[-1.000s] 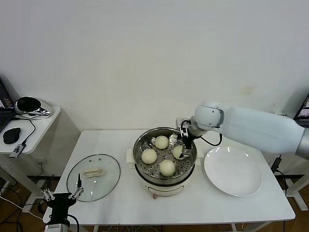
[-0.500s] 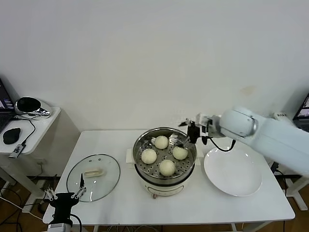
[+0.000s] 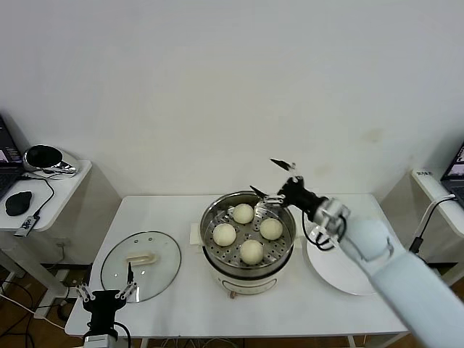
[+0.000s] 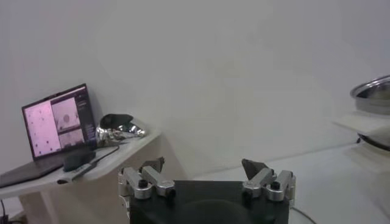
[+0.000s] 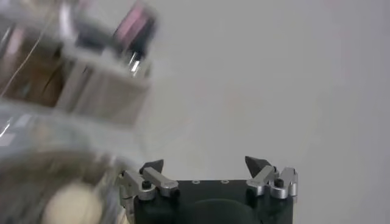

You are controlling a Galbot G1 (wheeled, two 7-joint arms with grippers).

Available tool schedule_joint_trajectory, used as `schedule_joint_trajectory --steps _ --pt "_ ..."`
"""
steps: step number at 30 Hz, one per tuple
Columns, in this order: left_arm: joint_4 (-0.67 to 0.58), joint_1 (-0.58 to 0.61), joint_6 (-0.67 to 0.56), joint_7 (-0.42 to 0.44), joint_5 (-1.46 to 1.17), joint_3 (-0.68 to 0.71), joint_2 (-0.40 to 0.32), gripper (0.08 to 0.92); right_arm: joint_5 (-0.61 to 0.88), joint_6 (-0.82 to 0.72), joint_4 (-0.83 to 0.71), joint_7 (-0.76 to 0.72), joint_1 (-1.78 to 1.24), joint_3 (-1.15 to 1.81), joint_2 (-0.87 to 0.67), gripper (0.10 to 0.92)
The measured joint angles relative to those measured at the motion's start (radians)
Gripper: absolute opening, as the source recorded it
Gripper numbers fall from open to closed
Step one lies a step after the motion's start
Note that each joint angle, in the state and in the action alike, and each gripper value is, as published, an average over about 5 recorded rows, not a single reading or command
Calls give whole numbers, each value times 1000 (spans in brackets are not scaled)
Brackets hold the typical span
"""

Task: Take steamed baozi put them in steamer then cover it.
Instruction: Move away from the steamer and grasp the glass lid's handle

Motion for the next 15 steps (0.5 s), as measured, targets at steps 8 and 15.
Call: schedule_joint_trajectory --steps 8,15 --pt "52 -17 3 0 248 -10 19 823 -55 91 23 -4 -391 384 217 823" --pt "106 -21 4 18 559 -20 64 823 -62 96 34 25 -586 617 337 823"
